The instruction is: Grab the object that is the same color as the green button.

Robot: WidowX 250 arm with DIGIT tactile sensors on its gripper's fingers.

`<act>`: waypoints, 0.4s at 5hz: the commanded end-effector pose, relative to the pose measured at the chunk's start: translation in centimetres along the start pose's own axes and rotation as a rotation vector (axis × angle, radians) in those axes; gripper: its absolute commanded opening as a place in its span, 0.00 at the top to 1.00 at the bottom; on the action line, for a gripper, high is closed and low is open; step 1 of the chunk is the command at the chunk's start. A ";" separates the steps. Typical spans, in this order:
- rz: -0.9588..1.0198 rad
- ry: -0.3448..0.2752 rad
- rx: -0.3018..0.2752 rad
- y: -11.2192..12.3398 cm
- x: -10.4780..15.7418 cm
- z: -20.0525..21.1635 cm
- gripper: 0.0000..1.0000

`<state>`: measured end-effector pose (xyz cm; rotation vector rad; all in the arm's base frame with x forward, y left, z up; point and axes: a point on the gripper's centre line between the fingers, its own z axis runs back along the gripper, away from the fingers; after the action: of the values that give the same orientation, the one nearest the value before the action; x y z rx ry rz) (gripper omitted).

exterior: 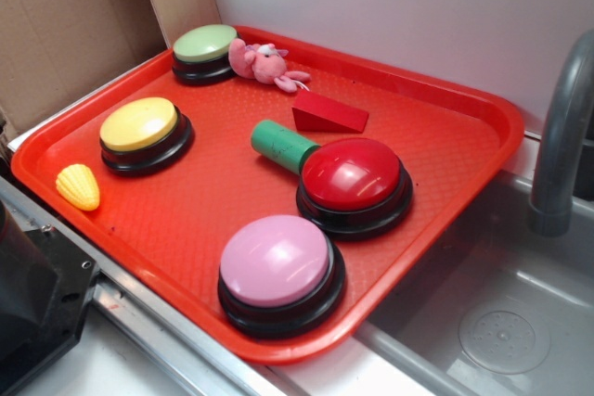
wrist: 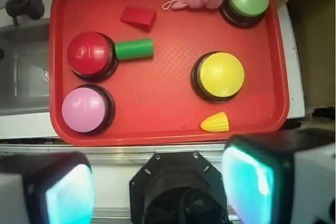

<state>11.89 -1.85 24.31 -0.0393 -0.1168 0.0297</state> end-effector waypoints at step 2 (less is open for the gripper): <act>-0.132 -0.060 0.018 -0.7 1.5 -0.7 0.00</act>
<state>13.09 -2.45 23.40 -0.0186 -0.1570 -0.0864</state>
